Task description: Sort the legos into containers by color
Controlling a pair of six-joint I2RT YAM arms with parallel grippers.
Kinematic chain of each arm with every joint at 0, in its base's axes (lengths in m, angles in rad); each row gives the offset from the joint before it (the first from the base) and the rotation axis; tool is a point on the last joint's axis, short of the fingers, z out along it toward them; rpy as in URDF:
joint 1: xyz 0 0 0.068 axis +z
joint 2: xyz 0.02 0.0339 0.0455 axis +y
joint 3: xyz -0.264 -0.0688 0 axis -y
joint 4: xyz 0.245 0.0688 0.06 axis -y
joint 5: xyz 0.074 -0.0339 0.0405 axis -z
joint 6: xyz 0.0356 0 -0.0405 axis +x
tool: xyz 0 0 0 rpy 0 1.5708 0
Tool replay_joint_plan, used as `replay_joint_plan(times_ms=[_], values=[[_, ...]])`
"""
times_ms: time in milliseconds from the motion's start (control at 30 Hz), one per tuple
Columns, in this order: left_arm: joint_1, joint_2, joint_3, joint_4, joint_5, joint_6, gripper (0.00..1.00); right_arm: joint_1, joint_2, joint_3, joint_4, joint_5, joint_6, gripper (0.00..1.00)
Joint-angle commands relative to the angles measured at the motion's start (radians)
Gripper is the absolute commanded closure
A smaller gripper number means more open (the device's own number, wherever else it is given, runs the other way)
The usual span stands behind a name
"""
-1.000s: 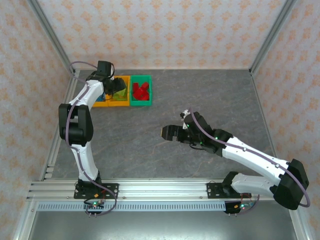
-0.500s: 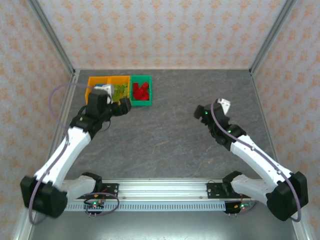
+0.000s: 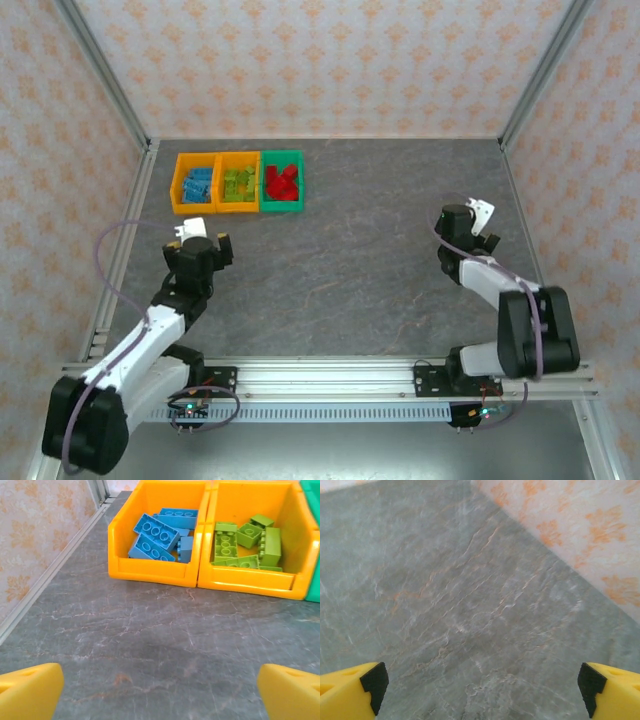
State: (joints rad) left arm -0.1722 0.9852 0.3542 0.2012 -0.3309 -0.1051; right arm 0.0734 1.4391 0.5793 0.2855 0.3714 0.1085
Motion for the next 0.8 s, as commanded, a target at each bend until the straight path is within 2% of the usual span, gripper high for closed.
replay_joint_plan(times_ms=[0,33,67,133,200,267,300,333,433,767], values=[[0.105,0.156,-0.035,0.386,0.110,0.032,0.00,-0.011,0.059,-0.079,0.330,-0.179,-0.130,0.01],[0.140,0.223,-0.032,0.453,0.163,0.037,0.00,-0.015,0.080,-0.124,0.452,-0.200,-0.142,0.00],[0.155,0.280,-0.022,0.492,0.191,0.059,0.00,-0.019,0.056,-0.139,0.425,-0.221,-0.136,0.01],[0.178,0.400,0.010,0.550,0.234,0.048,0.00,-0.021,0.114,-0.192,0.601,-0.213,-0.143,0.01],[0.177,0.527,0.015,0.674,0.315,0.089,0.00,-0.023,0.071,-0.159,0.462,-0.218,-0.128,0.01],[0.172,0.504,0.064,0.543,0.337,0.103,0.00,-0.020,0.098,-0.186,0.568,-0.211,-0.142,0.01],[0.170,0.522,0.046,0.613,0.339,0.109,0.00,-0.021,0.077,-0.166,0.493,-0.215,-0.134,0.01],[0.169,0.504,0.060,0.550,0.338,0.106,0.00,-0.024,0.079,-0.164,0.491,-0.226,-0.136,0.01],[0.153,0.511,0.074,0.533,0.316,0.117,0.00,-0.023,0.081,-0.167,0.501,-0.228,-0.140,0.01],[0.150,0.514,0.070,0.547,0.309,0.120,0.00,-0.023,0.075,-0.168,0.498,-0.279,-0.163,0.01]])
